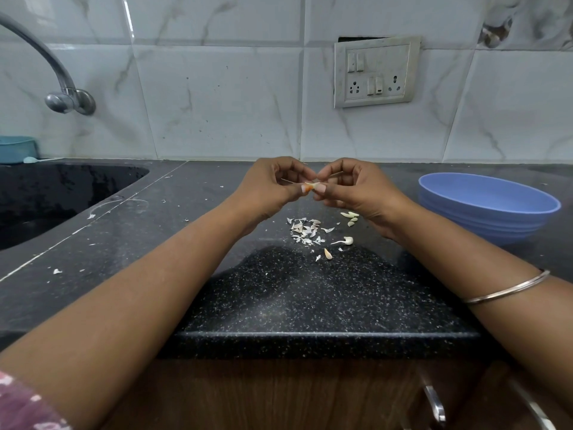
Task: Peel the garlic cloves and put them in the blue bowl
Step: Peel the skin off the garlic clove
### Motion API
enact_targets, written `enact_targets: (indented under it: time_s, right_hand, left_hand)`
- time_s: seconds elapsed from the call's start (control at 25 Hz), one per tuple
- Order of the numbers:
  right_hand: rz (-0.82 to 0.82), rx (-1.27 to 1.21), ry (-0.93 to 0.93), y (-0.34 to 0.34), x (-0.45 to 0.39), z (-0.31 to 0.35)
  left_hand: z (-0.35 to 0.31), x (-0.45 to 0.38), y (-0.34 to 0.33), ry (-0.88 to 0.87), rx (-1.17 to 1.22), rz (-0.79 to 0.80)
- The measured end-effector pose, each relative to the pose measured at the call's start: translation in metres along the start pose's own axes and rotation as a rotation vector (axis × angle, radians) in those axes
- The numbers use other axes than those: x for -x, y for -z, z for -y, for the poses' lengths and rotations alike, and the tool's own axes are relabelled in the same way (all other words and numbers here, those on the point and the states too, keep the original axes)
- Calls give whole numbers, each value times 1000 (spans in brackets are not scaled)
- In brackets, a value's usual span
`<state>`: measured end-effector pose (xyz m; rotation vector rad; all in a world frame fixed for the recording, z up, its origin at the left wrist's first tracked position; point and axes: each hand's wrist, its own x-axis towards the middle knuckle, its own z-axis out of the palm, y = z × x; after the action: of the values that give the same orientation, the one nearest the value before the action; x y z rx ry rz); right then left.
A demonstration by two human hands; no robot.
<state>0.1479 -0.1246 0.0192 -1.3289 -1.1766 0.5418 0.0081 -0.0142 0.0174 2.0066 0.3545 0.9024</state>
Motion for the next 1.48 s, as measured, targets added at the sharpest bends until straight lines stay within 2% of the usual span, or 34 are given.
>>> enact_targets:
  time_s: [0.16,0.44,0.56,0.72,0.92,1.48]
  right_hand:
    - [-7,-6,18,-1,-1,-1]
    - [-21,3,33,0,-1,-3]
    - [-23,45,62,0,0,-2]
    - [-2,90,89,0,-1,-2]
    - [8,91,98,-1,-1,-1]
    - [27,64,56,1,-1,-2]
  left_hand:
    - [0,-1,0,-21,-67,-55]
    - [3,-1,1,-30,-148,-56]
    - [2,0,0,32,-118,-42]
    - [-1,2,-2,155,59,27]
    - [-2,3,0,210,177,35]
    - [-2,2,-1,225,136,11]
